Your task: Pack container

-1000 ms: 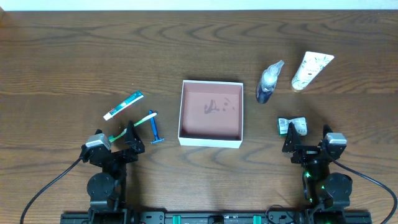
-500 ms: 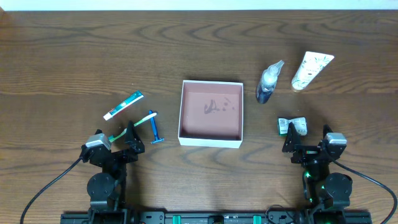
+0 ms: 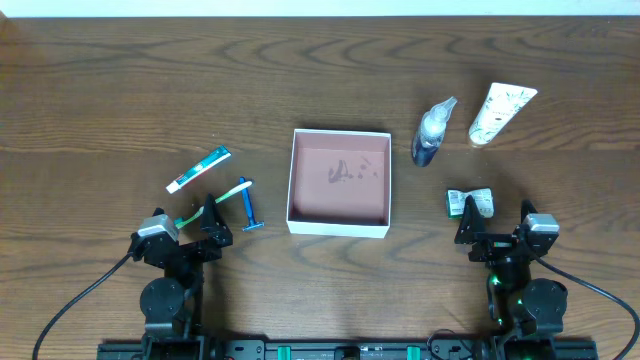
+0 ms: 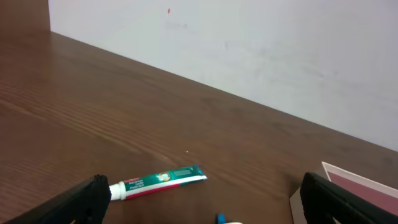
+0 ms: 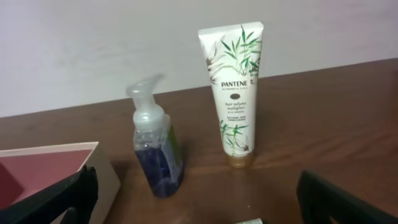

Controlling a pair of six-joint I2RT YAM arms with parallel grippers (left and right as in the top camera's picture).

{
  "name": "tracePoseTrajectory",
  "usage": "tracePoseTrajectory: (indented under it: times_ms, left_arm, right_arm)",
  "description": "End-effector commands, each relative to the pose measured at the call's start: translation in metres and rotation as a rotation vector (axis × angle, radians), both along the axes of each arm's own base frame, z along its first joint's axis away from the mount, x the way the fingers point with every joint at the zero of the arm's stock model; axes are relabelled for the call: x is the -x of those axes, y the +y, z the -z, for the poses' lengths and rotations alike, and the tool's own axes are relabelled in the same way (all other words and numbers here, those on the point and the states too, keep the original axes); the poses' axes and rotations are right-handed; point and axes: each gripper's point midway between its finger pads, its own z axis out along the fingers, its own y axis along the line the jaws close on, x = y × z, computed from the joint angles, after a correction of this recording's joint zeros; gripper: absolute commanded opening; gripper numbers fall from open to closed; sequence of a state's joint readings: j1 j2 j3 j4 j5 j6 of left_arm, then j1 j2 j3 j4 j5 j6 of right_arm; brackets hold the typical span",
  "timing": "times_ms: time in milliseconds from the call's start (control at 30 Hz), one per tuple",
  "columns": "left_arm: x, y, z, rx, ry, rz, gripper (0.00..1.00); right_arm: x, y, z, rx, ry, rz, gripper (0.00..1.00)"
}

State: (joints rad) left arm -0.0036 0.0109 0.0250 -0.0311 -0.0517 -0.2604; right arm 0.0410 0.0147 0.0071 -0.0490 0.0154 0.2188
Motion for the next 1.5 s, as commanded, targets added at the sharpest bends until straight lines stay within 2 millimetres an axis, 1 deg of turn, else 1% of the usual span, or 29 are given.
tracePoseTrajectory:
  times_ms: [0, 100, 167, 267, 333, 400, 467, 567, 600, 667, 733, 833, 900, 967, 1033, 1100, 1167, 1267, 1300, 1367, 1467]
  left_arm:
    - [0.001, 0.002, 0.019, -0.017, 0.057, -0.01, 0.98]
    - [0.001, 0.002, 0.019, -0.017, 0.057, -0.01, 0.98]
    - [0.001, 0.002, 0.019, -0.017, 0.057, -0.01, 0.98]
    - [0.001, 0.002, 0.019, -0.017, 0.057, -0.01, 0.98]
    - [0.001, 0.002, 0.019, -0.017, 0.057, -0.01, 0.98]
    - [0.001, 0.002, 0.019, -0.017, 0.057, -0.01, 0.98]
    - [0.001, 0.002, 0.019, -0.017, 0.057, -0.01, 0.98]
    - [0.001, 0.002, 0.019, -0.017, 0.057, -0.01, 0.98]
    - [0.001, 0.002, 0.019, -0.017, 0.057, -0.01, 0.98]
    - [0.001, 0.002, 0.019, -0.017, 0.057, -0.01, 0.98]
    - [0.001, 0.002, 0.019, -0.017, 0.057, -0.01, 0.98]
    - [0.001, 0.002, 0.019, -0.017, 0.057, -0.01, 0.98]
    - [0.001, 0.002, 0.019, -0.017, 0.057, -0.01, 0.98]
    - [0.001, 0.002, 0.019, -0.017, 0.057, -0.01, 0.98]
    - [0.001, 0.002, 0.019, -0.017, 0.057, -0.01, 0.98]
    - [0.001, 0.002, 0.019, -0.017, 0.057, -0.01, 0.98]
    - [0.001, 0.002, 0.019, -0.017, 0.057, -0.01, 0.98]
    - [0.001, 0.002, 0.019, -0.017, 0.057, -0.01, 0.98]
    - [0.001, 0.002, 0.019, -0.017, 0.057, -0.01, 0.98]
    - [0.001, 0.002, 0.019, -0.017, 0.057, -0.01, 0.98]
    - [0.001, 0.002, 0.019, -0.017, 0.057, -0.01, 0.98]
  right_arm:
    - [0.001, 0.015, -0.004, -0.009, -0.02, -0.083, 0.99]
    - [0.002, 0.024, -0.013, -0.01, -0.052, -0.134, 0.99]
    - [0.004, 0.027, -0.025, -0.01, -0.079, -0.156, 0.99]
    - [0.008, 0.028, -0.058, 0.0, -0.119, -0.161, 0.99]
    - [0.009, 0.028, -0.085, 0.039, -0.133, -0.161, 0.99]
    - [0.005, 0.028, -0.115, 0.078, -0.118, -0.161, 0.99]
    - [-0.005, 0.029, -0.14, 0.098, -0.078, -0.165, 0.99]
    - [-0.031, 0.034, -0.178, 0.097, 0.037, -0.19, 0.99]
    - [-0.039, 0.035, -0.187, 0.095, 0.076, -0.198, 0.99]
    - [-0.057, 0.036, -0.203, 0.1, 0.168, -0.203, 0.99]
    - [-0.071, 0.037, -0.212, 0.132, 0.25, -0.215, 0.99]
    - [-0.09, 0.037, -0.215, 0.251, 0.4, -0.257, 0.99]
    - [-0.097, 0.034, -0.211, 0.347, 0.477, -0.294, 0.99]
    - [-0.106, 0.03, -0.206, 0.388, 0.537, -0.31, 0.99]
    - [-0.114, 0.021, -0.202, 0.391, 0.576, -0.302, 0.99]
    - [-0.119, 0.014, -0.2, 0.332, 0.591, -0.284, 0.99]
    - [-0.123, 0.008, -0.201, 0.231, 0.585, -0.29, 0.99]
    - [-0.127, -0.001, -0.203, 0.096, 0.554, -0.367, 0.99]
    - [-0.13, -0.009, -0.201, 0.065, 0.551, -0.37, 0.99]
    - [-0.136, -0.028, -0.193, 0.017, 0.567, -0.347, 0.99]
    - [-0.143, -0.052, -0.172, -0.034, 0.625, -0.306, 0.99]
